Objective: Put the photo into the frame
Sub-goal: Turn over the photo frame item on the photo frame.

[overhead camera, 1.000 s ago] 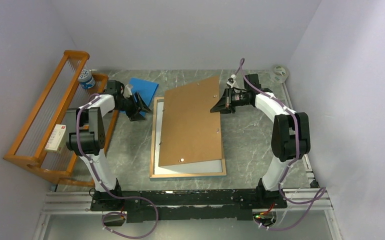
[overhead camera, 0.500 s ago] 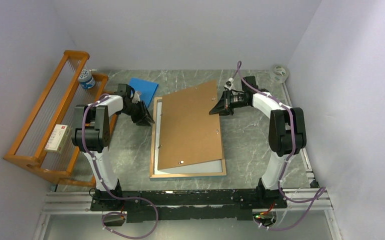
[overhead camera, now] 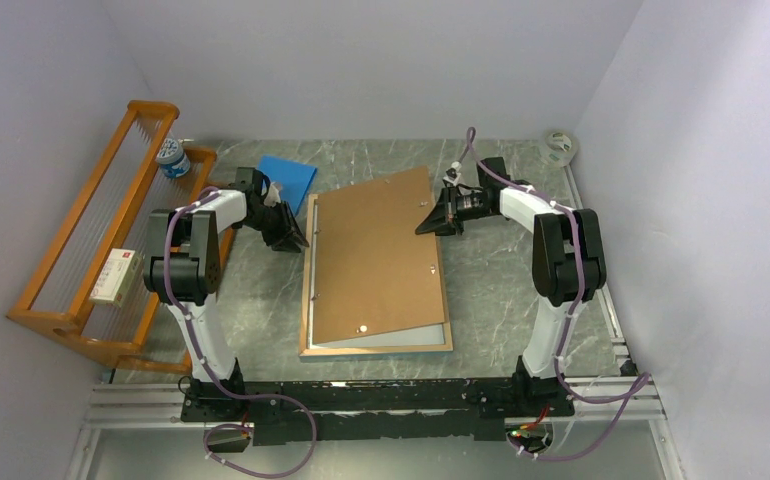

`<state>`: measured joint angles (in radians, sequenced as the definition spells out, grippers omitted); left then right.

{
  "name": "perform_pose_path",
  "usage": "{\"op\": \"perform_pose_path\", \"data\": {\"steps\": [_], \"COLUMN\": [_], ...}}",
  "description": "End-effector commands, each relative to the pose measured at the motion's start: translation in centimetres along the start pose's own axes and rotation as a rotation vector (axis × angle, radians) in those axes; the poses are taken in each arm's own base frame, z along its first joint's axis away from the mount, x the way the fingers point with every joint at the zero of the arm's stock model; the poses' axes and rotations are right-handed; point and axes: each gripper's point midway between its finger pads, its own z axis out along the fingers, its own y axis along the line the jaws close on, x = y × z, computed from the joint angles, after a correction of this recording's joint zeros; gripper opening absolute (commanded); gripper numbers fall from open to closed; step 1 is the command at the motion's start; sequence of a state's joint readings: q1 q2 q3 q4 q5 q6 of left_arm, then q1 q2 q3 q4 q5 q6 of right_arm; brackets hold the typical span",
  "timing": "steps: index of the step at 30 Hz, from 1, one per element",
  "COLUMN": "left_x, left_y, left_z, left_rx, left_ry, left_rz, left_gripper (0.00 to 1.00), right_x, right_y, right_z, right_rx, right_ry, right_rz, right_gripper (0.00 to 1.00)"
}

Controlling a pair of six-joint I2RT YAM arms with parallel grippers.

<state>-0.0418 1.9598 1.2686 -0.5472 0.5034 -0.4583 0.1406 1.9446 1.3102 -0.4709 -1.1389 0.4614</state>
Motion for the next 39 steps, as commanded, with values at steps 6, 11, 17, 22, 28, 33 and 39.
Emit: {"op": "perform_pose_path", "data": {"steps": [6, 11, 17, 22, 28, 33, 39], "left_x": [-0.5, -0.4, -0.4, -0.3, 0.0, 0.1, 0.2], "left_y": [-0.1, 0.0, 0.0, -0.1, -0.1, -0.3, -0.5], "left_z": [0.1, 0.1, 0.0, 0.0, 0.0, 0.0, -0.1], "left_rx": [-0.017, -0.018, -0.022, -0.023, -0.024, -0.014, -0.009], "left_ry": [-0.007, -0.009, -0.009, -0.011, -0.010, -0.009, -0.011], "left_rz": [0.017, 0.012, 0.008, 0.006, 0.007, 0.005, 0.007], "left_gripper": [0.37, 0.36, 0.35, 0.35, 0.35, 0.35, 0.35], "right_x": [0.8, 0.8, 1.3, 1.7, 2.2, 1.7, 1.0], "right_y": [3.0, 3.9, 2.8, 2.4, 1.9, 0.9, -0.1], "right_z": [-0.7, -1.1, -0.5, -0.5, -0.4, 0.2, 1.3], "right_rx": [-0.086, -0.075, -0.057, -0.046, -0.046, -0.004, 0.053], "right_ry": [0.036, 0.021, 0.035, 0.028, 0.026, 0.020, 0.017], "right_rz": [-0.056, -0.086, -0.027, -0.003, 0.000, -0.010, -0.008], "right_gripper": [0.00, 0.00, 0.00, 0.00, 0.00, 0.00, 0.11]}}
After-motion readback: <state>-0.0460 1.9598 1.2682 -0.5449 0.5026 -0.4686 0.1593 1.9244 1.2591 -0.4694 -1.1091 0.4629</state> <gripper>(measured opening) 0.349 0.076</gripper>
